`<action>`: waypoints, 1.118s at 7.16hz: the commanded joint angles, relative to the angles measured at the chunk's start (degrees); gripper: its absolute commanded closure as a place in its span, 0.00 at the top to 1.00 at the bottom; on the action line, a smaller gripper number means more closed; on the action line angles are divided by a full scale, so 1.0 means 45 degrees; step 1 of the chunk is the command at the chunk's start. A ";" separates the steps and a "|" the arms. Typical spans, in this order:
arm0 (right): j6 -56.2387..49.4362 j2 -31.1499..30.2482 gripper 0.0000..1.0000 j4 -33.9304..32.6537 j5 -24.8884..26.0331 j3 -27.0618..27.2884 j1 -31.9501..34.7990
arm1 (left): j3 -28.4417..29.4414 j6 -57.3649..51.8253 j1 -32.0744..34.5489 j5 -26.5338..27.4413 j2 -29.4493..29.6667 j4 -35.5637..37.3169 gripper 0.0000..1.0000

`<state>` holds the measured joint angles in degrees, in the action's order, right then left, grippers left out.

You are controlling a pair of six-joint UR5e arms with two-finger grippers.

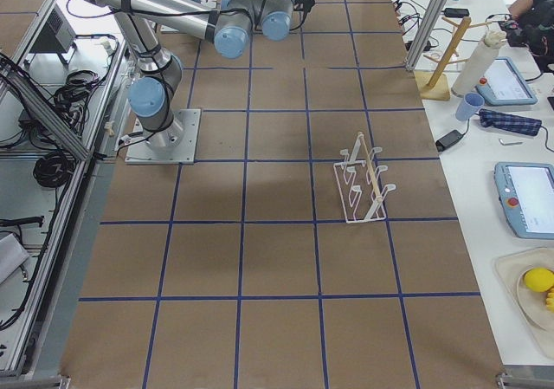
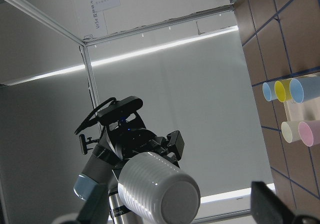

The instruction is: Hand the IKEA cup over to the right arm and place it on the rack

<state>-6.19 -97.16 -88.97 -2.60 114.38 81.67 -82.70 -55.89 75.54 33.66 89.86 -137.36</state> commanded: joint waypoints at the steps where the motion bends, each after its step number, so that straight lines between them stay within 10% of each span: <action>1: 0.0551 -0.0068 1.00 0.0043 -0.0028 -0.0007 -0.0003 | -0.1595 -0.0545 0.0167 -0.1962 -0.0613 0.0172 0.00; 3: 0.0790 -0.0127 1.00 0.0102 -0.0028 -0.0007 0.0016 | -0.2206 -0.0997 0.0865 -0.4050 -0.0596 0.0289 0.00; 8: 0.1980 -0.0788 1.00 0.0747 -0.0067 -0.0105 0.0036 | -0.2793 -0.0958 0.1415 -0.4315 -0.0672 0.0954 0.00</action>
<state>1.36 -99.43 -85.73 -2.89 113.88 81.76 -94.78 -60.36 81.11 14.31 87.22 -133.54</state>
